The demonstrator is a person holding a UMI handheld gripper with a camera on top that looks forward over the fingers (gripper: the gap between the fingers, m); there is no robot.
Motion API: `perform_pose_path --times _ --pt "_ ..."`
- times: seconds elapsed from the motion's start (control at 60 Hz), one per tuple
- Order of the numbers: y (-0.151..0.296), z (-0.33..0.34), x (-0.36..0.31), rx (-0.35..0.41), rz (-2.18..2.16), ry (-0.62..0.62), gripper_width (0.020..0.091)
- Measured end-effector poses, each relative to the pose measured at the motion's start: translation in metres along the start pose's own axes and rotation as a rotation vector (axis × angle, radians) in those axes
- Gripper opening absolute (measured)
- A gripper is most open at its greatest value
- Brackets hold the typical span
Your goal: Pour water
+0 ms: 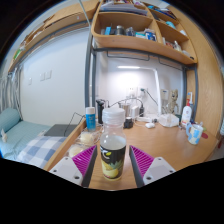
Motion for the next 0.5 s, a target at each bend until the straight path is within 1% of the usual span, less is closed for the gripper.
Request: perform_pose_path --times 0.067,0.1,0.117,0.133,0.15,0.233,0.3,0.417,0.5 --pt "0.000 -0.008 0.000 0.016 0.003 0.001 0.0630" --pt "0.002 -0.011 0.001 0.030 0.005 0.001 0.0598" --pt "0.001 -0.015 0.002 0.044 0.002 -0.007 0.0558" --pt "0.002 -0.016 0.003 0.050 0.001 -0.013 0.0503" --pt "0.003 -0.017 0.003 0.056 -0.001 -0.010 0.0412" --pt "0.007 -0.023 -0.012 0.089 -0.036 0.062 0.0381" --pt "0.006 -0.024 -0.003 0.096 -0.043 0.035 0.0343" --pt "0.004 -0.031 0.007 0.061 -0.023 -0.020 0.0269" --pt "0.004 -0.035 0.008 0.037 -0.046 -0.019 0.0248"
Point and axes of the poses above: the point between the fingertips, and its own axes, seen from behind it with the camera up: x to the right, y up, z backward, against the way the camera looks, the point moved 1 cm from there along z, backward, against the way the camera looks, and after that the axes turned 1 degree about x, right-handed, at the moved point
